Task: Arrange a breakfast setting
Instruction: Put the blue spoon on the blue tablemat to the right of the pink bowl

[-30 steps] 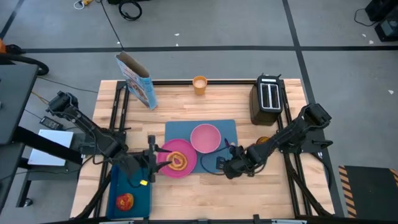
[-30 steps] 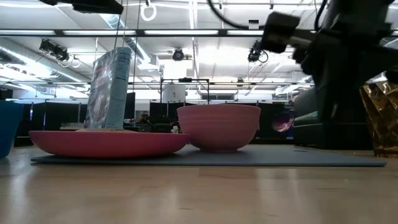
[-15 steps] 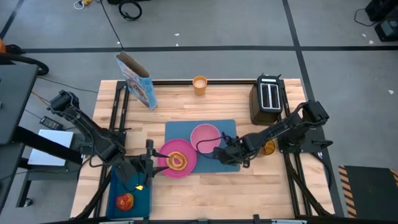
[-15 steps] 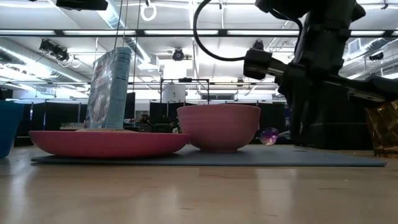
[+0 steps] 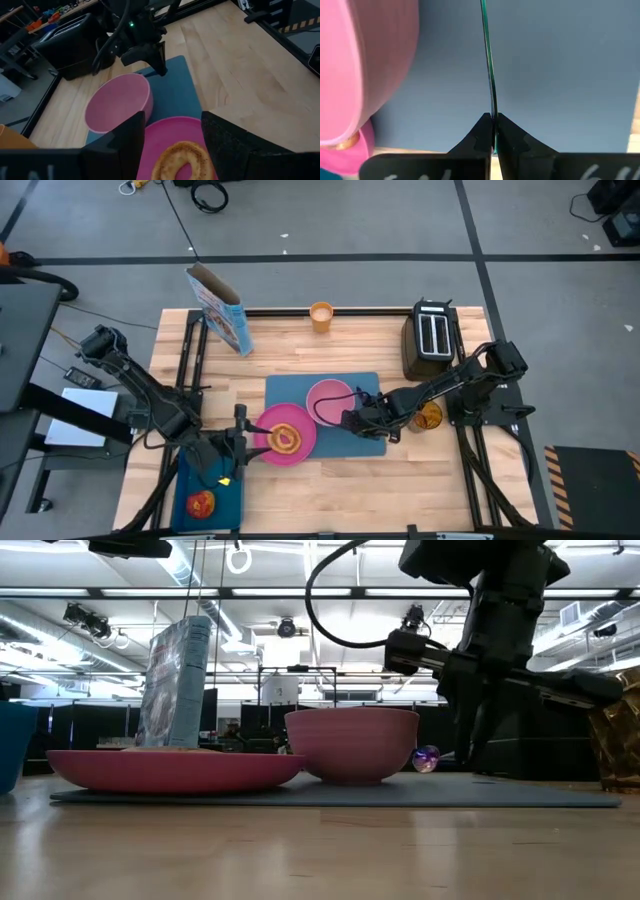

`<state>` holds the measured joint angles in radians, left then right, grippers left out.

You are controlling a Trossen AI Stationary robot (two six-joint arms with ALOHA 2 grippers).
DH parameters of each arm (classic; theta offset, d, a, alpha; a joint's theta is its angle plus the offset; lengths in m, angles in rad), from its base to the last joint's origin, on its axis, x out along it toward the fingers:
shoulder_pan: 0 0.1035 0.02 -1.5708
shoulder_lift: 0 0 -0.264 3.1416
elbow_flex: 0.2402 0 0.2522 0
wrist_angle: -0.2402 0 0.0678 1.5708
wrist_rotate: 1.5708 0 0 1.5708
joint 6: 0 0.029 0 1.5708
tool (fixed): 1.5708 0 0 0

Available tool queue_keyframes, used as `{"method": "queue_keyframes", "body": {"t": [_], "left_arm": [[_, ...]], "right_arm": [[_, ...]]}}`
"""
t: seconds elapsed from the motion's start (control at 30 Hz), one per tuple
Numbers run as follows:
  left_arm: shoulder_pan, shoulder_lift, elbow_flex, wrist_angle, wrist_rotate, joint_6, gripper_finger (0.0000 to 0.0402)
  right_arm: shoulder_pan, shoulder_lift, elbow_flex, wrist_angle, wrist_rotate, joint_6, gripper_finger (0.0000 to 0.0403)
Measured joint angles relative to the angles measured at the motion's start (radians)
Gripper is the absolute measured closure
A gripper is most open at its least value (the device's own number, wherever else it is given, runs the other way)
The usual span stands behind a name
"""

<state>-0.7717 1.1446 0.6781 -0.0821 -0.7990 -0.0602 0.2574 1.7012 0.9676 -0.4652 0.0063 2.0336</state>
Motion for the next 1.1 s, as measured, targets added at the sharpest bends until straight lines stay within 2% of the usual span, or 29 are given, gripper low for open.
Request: {"method": "queue_keyframes", "body": {"t": [0.77, 1.1], "left_arm": [[0.0, 0.0, 0.0, -0.005, 0.0, -0.015, 0.02], [0.0, 0.0, 0.0, -0.004, 0.0, -0.016, 0.02]], "right_arm": [[0.001, 0.0, 0.0, -0.06, 0.001, -0.05, 0.037], [0.022, 0.0, 0.0, -0.061, 0.028, -0.071, 0.0331]]}}
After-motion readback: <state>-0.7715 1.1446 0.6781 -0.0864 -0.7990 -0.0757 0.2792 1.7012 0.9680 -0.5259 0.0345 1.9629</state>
